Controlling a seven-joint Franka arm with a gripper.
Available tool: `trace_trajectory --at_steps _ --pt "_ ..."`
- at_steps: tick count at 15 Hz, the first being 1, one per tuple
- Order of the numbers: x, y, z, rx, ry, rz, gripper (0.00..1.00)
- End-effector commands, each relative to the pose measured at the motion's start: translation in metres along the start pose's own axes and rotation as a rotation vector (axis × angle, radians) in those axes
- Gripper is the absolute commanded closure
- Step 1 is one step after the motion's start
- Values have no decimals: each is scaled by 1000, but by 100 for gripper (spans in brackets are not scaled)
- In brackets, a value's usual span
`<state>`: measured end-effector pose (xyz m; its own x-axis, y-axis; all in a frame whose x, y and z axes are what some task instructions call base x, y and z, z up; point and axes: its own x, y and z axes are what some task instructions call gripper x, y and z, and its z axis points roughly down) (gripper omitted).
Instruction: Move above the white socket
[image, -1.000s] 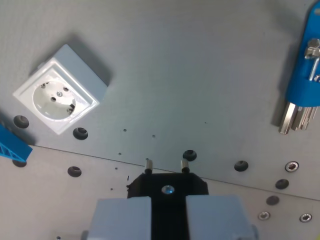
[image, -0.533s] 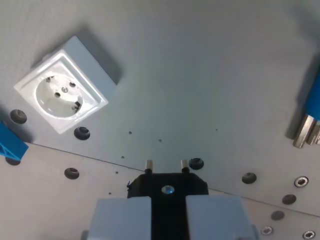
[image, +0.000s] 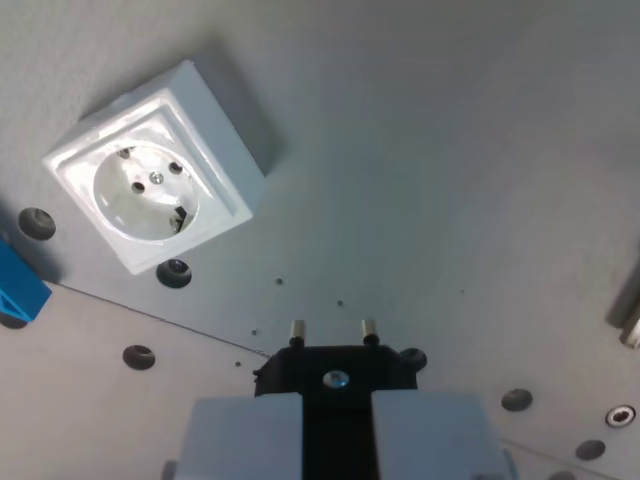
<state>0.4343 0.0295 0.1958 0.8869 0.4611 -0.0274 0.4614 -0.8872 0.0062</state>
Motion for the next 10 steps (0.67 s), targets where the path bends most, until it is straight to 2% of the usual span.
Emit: trace_trajectory --at_steps 1,10 --pt "-2 -8 14 -17 100 -199 100" --pt "-4 -36 48 -28 105 -313 100"
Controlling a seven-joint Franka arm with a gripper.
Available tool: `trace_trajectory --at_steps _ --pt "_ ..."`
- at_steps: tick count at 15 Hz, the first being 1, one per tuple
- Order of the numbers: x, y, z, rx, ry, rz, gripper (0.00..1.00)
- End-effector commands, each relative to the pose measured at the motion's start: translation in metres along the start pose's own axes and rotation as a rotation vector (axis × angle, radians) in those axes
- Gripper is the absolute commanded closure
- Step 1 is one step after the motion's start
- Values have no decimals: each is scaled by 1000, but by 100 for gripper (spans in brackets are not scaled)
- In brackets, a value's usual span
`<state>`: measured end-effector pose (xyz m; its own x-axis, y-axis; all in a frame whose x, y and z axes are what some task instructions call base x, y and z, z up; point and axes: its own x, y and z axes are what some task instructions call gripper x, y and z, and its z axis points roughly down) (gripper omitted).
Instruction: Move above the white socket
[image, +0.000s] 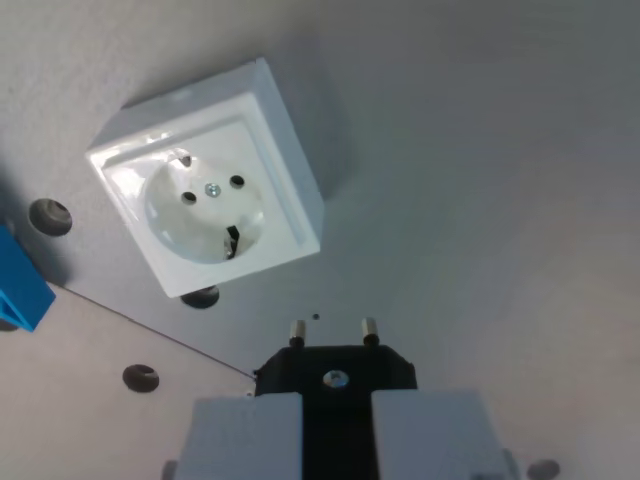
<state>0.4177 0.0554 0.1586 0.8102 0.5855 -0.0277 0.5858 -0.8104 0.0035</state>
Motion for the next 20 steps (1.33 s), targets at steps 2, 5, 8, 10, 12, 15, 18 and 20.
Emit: trace_trajectory --at_steps 2,5,8,10,12,15,18,20 --pt "0 -10 18 -37 99 -185 100" --pt "1 -17 27 -45 96 -209 100" --pt "1 -23 34 -53 93 -227 100" --pt "2 -27 39 -61 96 -236 100" --pt "2 -30 43 -66 96 -236 100" --pt "2 -34 48 -70 95 -238 100" --pt "2 -37 51 -73 97 -231 100" --pt "2 -39 53 -76 97 -223 100"
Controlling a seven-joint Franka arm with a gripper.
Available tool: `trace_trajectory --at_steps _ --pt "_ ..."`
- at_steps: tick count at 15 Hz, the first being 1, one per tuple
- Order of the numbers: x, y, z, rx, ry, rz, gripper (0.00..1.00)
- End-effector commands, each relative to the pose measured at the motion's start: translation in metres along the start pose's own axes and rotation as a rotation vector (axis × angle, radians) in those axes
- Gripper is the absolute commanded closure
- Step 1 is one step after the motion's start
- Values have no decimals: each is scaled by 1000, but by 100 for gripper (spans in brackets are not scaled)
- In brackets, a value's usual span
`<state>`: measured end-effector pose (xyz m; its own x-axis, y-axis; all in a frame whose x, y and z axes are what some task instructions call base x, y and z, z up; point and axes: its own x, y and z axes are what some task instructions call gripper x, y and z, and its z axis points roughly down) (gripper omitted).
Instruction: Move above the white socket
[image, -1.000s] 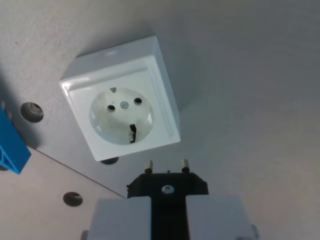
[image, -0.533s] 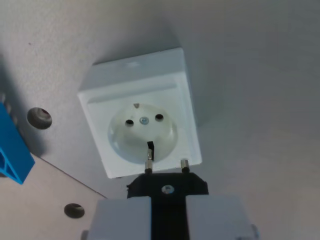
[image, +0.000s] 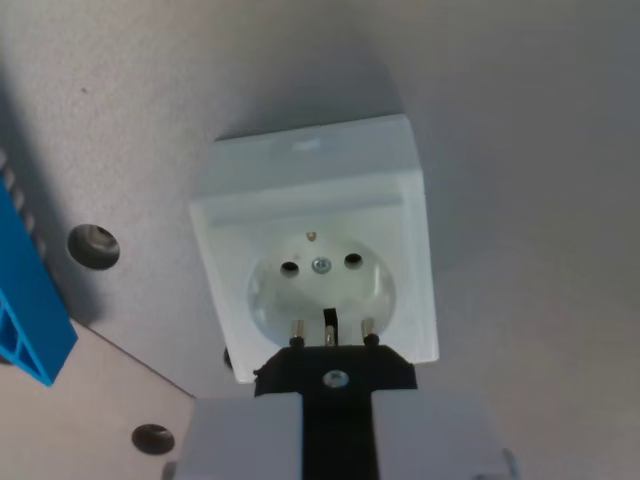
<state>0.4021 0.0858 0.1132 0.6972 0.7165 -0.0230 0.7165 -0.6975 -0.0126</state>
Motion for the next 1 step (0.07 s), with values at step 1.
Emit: trace_trajectory --at_steps 1 --pt "-3 -6 8 -97 86 -48 100"
